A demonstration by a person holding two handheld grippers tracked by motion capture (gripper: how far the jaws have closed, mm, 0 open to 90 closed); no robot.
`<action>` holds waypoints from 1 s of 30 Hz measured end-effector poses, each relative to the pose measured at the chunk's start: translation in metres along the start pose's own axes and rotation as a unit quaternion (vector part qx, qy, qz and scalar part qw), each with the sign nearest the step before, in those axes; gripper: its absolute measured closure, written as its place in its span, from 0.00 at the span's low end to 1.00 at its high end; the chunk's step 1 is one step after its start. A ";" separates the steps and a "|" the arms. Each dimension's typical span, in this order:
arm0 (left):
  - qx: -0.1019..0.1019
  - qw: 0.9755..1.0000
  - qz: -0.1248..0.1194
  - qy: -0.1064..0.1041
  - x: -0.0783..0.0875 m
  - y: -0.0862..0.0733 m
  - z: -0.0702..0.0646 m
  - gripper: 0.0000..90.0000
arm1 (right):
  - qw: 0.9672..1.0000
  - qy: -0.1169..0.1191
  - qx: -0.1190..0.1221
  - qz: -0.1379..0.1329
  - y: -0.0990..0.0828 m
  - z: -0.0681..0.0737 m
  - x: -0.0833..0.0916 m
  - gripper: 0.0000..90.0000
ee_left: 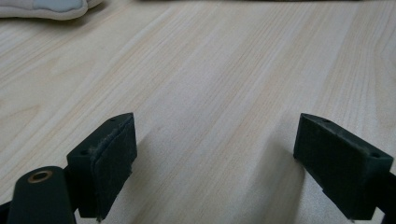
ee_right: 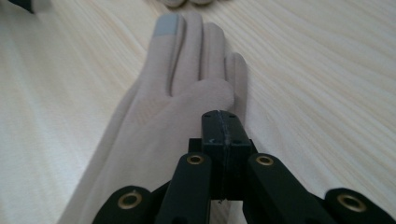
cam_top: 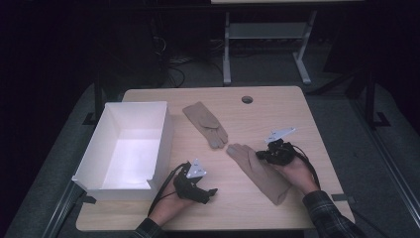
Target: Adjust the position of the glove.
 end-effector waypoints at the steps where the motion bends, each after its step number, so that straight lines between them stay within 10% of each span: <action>1: 0.000 1.000 0.000 0.000 0.000 0.000 0.000 0.14 | 1.000 0.001 0.002 0.005 -0.001 0.000 -0.003 1.00; 30: 0.000 1.000 -0.003 0.000 0.000 0.000 0.000 0.14 | 0.997 -0.042 -0.043 0.045 -0.054 -0.013 0.041 1.00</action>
Point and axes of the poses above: each handheld gripper's, and its own axes: x roughly backward along the jaws, y roughly out of its top, z roughly to its left, the point moved 2 cm from there along -x, roughly forward along the jaws, and after that the axes turned 15 degrees about x, right-handed, at the moved point
